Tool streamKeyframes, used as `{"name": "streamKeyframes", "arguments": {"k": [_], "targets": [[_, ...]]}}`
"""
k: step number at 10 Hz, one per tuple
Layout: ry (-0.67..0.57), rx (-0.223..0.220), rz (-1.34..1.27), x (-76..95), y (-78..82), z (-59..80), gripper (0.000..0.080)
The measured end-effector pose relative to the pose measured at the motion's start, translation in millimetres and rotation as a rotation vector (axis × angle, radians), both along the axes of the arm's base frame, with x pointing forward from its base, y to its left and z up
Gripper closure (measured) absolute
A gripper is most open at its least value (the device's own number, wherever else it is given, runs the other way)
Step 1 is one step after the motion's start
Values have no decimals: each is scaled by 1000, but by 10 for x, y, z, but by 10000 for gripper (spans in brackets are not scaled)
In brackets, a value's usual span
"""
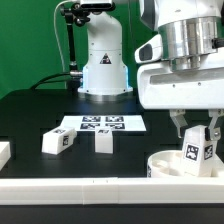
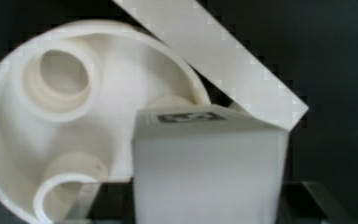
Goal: Assemble stool
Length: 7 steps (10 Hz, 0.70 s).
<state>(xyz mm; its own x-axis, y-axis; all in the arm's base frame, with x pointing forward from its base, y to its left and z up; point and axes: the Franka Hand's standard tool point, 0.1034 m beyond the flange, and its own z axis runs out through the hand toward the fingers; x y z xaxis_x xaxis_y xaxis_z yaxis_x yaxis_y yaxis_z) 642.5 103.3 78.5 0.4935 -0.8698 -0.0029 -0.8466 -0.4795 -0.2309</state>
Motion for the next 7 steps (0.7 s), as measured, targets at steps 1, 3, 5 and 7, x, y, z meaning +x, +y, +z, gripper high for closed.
{"name": "streamKeyframes", "arguments": {"k": [1, 3, 5, 7], "targets": [[8, 23, -69, 1, -5, 1, 453], [17, 54, -159, 4, -4, 3, 453], [30, 87, -265, 5, 7, 6, 453], [39, 111, -335, 5, 17, 8, 453]]}}
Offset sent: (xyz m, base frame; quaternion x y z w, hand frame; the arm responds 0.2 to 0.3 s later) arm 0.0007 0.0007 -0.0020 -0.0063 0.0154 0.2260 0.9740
